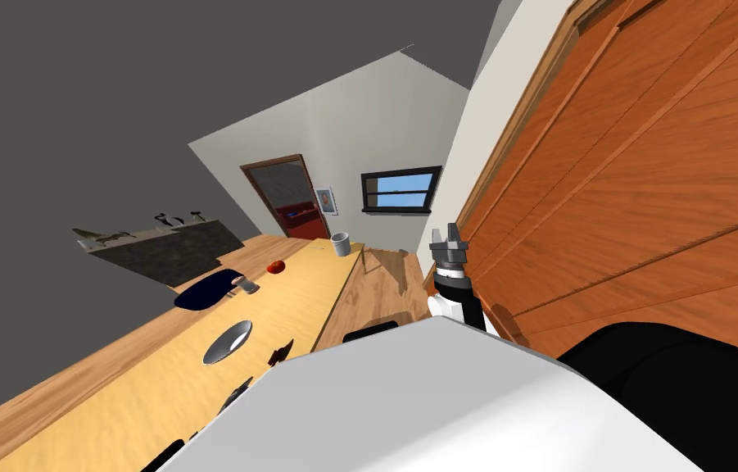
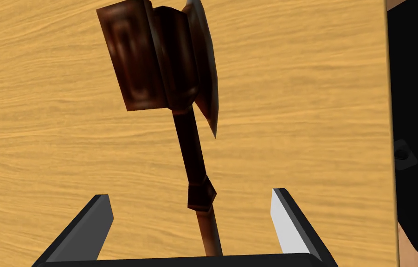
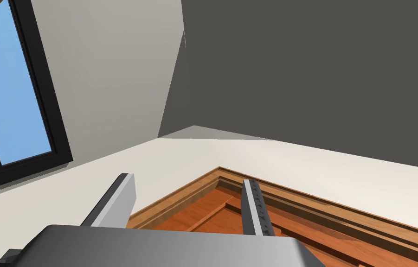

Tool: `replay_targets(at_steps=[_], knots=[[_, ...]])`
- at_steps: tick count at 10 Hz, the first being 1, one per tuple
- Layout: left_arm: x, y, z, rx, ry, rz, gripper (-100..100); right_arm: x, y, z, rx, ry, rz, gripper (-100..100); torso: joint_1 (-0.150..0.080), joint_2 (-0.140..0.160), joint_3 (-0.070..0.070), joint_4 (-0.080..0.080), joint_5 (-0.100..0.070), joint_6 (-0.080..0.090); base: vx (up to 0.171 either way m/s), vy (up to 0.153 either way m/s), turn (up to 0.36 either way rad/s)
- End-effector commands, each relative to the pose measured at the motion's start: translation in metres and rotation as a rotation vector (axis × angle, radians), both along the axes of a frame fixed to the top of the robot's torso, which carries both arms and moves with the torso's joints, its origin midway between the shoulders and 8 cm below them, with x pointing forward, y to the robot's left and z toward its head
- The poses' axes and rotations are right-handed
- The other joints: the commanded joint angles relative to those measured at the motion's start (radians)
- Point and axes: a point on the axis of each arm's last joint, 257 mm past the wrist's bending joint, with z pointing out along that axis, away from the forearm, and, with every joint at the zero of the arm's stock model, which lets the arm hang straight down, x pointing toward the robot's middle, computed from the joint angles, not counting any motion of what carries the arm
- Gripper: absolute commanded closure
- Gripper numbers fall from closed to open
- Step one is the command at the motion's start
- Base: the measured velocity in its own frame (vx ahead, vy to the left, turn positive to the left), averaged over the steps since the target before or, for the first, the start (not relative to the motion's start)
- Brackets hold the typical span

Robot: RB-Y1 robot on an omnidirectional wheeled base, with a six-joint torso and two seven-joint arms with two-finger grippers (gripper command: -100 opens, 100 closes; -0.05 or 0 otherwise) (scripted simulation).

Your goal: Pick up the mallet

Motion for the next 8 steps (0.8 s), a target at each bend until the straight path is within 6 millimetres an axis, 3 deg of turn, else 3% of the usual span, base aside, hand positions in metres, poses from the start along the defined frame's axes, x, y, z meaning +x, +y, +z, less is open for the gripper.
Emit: replay_targets(at_steps=[1, 2, 3, 4, 8], knots=[[-0.008, -0.005, -0.004, -0.034, 0.028, 0.008, -100, 0.0, 0.0, 0.0, 0.0, 0.0, 0.0, 0, 0.0, 0.0, 0.0, 0.0, 0.0, 0.0, 0.019, 0.008, -0.063], [-0.004, -0.003, -0.002, -0.019, 0.016, 0.004, -100, 0.0, 0.0, 0.0, 0.0, 0.0, 0.0, 0, 0.0, 0.0, 0.0, 0.0, 0.0, 0.0, 0.008, 0.006, -0.012], [-0.005, -0.003, -0.002, -0.023, 0.019, 0.005, 0, 0.0, 0.0, 0.0, 0.0, 0.0, 0.0, 0, 0.0, 0.001, 0.0, 0.0, 0.0, 0.0, 0.0, 0.0, 0.0], [-0.01, 0.002, -0.007, -0.024, 0.017, 0.041, -100, 0.0, 0.0, 0.0, 0.0, 0.0, 0.0, 0, 0.0, 0.001, 0.001, 0.0, 0.0, 0.0, -0.032, -0.003, -0.272], [-0.022, 0.013, -0.015, -0.025, 0.016, 0.111, -100, 0.0, 0.0, 0.0, 0.0, 0.0, 0.0, 0, 0.0, 0.006, 0.003, 0.001, 0.0, 0.0, -0.059, 0.005, -0.199]])
